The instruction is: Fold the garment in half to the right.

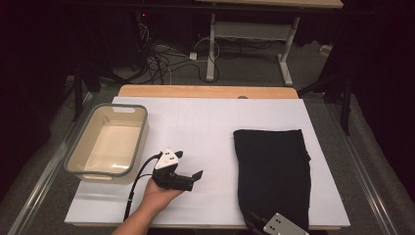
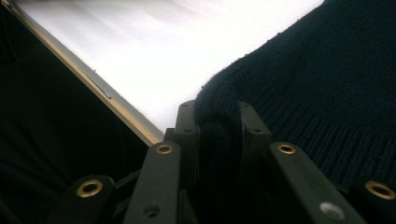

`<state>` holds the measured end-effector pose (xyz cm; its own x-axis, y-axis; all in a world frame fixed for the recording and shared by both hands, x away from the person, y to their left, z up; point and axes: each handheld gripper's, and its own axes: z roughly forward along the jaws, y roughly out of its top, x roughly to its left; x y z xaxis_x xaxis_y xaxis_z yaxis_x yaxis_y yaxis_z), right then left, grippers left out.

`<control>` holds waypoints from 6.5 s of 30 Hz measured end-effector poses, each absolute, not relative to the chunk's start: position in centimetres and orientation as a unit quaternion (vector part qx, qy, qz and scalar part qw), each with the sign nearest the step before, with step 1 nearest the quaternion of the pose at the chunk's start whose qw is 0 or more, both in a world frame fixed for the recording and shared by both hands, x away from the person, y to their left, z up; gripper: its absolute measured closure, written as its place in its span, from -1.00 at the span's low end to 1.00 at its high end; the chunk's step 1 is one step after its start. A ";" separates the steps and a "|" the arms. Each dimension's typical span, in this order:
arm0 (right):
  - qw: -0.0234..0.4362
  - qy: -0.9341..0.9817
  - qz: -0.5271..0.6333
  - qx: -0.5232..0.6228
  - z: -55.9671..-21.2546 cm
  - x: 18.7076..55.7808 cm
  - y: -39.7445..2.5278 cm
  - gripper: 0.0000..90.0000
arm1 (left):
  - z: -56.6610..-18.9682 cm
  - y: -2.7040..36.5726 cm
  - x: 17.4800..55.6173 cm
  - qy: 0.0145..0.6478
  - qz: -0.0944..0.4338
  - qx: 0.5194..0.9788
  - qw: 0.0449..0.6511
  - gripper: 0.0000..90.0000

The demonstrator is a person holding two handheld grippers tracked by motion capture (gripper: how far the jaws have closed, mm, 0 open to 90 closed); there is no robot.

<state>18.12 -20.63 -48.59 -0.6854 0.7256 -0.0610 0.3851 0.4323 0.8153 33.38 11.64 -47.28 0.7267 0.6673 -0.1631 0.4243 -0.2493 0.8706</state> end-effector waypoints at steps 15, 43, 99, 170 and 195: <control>0.205 0.822 0.411 0.337 -48.9 18.2 -20.7 0.64 | -47.5 4.4 39.4 0.359 0.097 0.794 0.480 -1.00; 0.202 0.821 0.416 0.335 -49.0 18.3 -20.8 0.64 | -48.4 -4.0 47.5 0.426 0.076 0.816 0.383 -0.39; 0.208 0.822 0.417 0.326 -48.7 19.4 -18.1 0.64 | -47.7 -0.6 47.4 0.414 0.103 0.803 0.416 0.62; 0.184 0.790 0.464 0.356 -48.3 24.6 -21.5 -1.00 | -48.8 16.6 30.1 0.431 0.120 0.769 0.457 -0.92; 0.168 0.837 0.398 0.335 -49.3 24.0 -19.9 0.16 | -49.6 12.9 24.7 0.320 0.060 0.850 0.414 0.04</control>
